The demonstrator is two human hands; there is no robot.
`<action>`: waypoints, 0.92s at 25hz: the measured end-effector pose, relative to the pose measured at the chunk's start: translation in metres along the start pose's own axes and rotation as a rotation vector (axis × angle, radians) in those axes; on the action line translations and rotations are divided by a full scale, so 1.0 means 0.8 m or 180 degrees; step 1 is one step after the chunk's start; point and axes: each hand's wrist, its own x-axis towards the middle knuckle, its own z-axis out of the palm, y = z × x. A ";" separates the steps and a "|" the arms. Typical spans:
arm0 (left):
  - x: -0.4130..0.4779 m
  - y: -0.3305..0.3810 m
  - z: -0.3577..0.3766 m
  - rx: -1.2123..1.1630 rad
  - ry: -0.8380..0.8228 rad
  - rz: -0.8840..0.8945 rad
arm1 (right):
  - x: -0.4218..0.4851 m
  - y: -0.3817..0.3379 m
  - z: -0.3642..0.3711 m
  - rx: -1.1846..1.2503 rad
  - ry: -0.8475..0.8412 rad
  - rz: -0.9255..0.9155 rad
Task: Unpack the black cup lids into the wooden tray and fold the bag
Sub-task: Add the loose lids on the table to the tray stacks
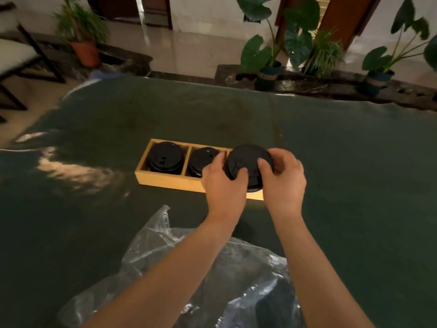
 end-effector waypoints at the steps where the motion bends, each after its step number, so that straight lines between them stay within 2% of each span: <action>1: 0.015 0.003 -0.018 0.0060 0.0174 -0.0022 | 0.003 -0.017 0.017 0.0028 -0.0094 -0.0087; 5: 0.082 0.005 -0.090 0.0309 0.0523 0.0152 | 0.014 -0.073 0.089 -0.0013 -0.0471 -0.0458; 8: 0.133 -0.005 -0.134 0.0579 0.0539 0.0106 | 0.017 -0.096 0.141 -0.0090 -0.1053 -0.0635; 13: 0.182 -0.042 -0.163 0.1268 0.0205 0.0018 | 0.019 -0.088 0.203 -0.0274 -0.1811 -0.0291; 17: 0.192 -0.073 -0.162 0.1587 0.0077 -0.0031 | 0.013 -0.063 0.235 -0.0631 -0.1830 -0.0234; 23: 0.202 -0.102 -0.162 0.1891 0.0010 0.0048 | 0.009 -0.046 0.254 -0.1466 -0.1502 -0.0729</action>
